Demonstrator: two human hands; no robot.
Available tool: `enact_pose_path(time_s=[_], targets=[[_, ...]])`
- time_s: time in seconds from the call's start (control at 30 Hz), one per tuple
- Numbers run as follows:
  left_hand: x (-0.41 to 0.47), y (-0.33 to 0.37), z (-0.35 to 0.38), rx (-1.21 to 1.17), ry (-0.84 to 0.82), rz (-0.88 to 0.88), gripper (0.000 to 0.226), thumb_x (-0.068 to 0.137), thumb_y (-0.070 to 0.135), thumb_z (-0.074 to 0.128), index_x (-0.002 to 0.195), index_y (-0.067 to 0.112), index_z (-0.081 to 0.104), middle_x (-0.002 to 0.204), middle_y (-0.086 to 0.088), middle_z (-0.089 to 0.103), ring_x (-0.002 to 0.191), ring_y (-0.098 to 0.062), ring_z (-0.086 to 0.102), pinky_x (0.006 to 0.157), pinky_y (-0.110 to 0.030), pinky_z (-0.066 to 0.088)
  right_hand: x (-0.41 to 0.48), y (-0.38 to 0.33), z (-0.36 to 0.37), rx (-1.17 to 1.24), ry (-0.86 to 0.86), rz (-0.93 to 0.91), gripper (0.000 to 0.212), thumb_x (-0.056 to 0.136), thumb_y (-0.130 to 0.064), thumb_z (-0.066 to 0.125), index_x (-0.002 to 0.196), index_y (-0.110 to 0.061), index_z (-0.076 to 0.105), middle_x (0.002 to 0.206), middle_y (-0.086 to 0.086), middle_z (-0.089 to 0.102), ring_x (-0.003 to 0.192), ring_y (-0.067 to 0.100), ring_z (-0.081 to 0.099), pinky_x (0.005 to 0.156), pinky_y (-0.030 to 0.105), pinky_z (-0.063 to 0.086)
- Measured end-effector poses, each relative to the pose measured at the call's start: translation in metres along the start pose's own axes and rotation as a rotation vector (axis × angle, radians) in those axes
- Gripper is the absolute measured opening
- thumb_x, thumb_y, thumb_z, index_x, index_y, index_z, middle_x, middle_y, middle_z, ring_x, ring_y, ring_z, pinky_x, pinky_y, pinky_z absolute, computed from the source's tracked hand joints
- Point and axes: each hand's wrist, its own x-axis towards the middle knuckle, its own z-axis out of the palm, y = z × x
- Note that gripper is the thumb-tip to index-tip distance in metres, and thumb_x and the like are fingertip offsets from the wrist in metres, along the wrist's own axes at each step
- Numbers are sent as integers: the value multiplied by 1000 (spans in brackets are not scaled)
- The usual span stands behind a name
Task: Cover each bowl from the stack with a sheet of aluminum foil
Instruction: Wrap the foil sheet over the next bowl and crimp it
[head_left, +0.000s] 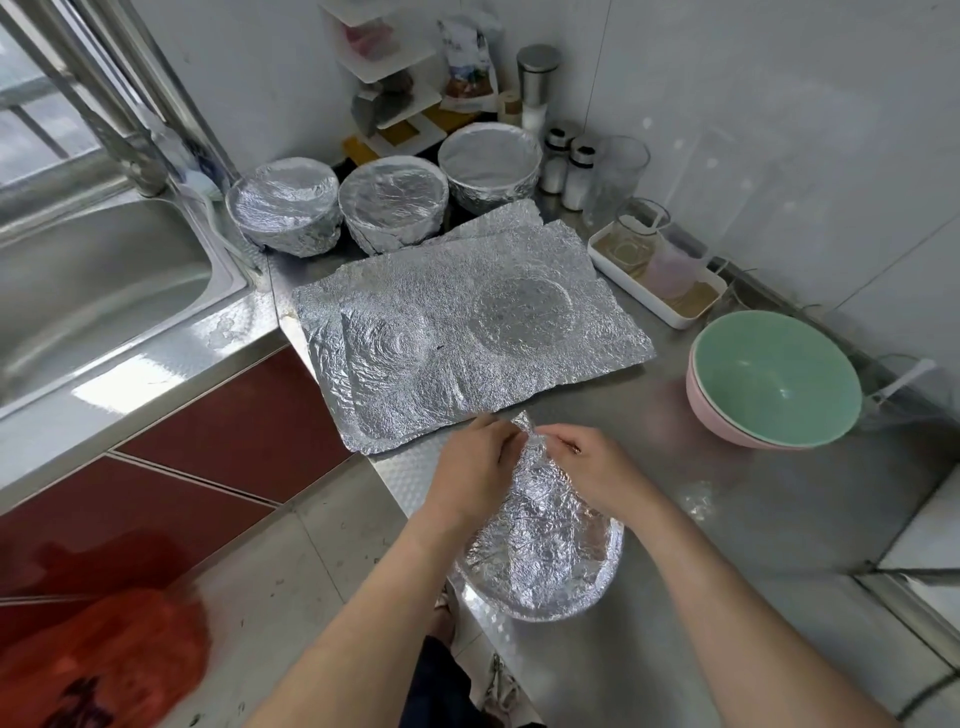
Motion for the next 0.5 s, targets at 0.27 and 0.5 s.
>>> enact_pose_path(time_s=[0.27,0.5], targets=[[4,-10,5,-9,-64,67,38,103,25,42,140,18,51,140,-3,50,127,-23,39,106,-34,30,0,4,-1,12,23,-27,34,100,-19,49,133,-20,56,130,-5,60,120,8,53,101,25,41],[22,-10,-2,-17,-224,115,38,104,30,40,140,24,50,154,8,35,143,-16,22,116,-33,15,-5,0,1,-53,89,-57,33,100,-15,47,131,-16,58,103,-4,64,80,-7,51,68,5,37]])
